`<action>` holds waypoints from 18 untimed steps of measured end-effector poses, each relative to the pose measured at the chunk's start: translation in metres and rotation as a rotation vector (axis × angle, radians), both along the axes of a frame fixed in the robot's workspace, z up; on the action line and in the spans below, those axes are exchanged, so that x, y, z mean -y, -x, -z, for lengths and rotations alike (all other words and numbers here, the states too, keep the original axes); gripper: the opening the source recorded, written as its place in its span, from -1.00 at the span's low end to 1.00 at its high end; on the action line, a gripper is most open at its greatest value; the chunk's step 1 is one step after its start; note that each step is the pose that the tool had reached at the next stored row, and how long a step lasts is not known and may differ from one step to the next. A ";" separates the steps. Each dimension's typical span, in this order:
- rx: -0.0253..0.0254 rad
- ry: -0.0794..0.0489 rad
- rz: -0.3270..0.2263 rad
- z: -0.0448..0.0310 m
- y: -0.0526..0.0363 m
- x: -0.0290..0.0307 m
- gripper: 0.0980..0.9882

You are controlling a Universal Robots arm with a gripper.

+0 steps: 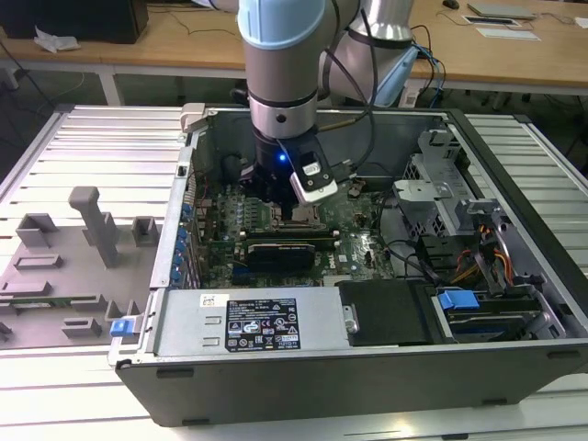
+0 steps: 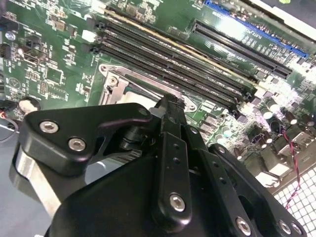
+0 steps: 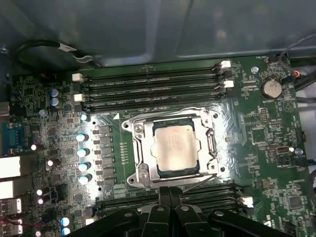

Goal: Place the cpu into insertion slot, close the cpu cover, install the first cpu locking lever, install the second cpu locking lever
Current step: 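Install the second cpu locking lever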

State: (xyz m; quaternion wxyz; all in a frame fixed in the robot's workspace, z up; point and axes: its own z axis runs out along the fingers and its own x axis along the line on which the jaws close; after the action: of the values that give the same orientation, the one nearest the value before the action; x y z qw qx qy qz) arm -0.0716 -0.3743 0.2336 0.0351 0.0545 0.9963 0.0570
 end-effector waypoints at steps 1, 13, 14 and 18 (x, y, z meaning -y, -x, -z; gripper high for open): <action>0.0000 -0.003 0.000 0.0011 0.0013 0.0004 -0.98; 0.0089 -0.059 -0.035 0.0134 0.0111 0.0199 -0.98; 0.0096 -0.062 -0.042 0.0140 0.0113 0.0199 -0.98; 0.0113 -0.078 -0.066 0.0164 0.0141 0.0199 -0.98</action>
State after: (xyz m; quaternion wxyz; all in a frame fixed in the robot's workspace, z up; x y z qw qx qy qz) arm -0.0857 -0.3942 0.2172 0.0367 0.0225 0.9943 0.0973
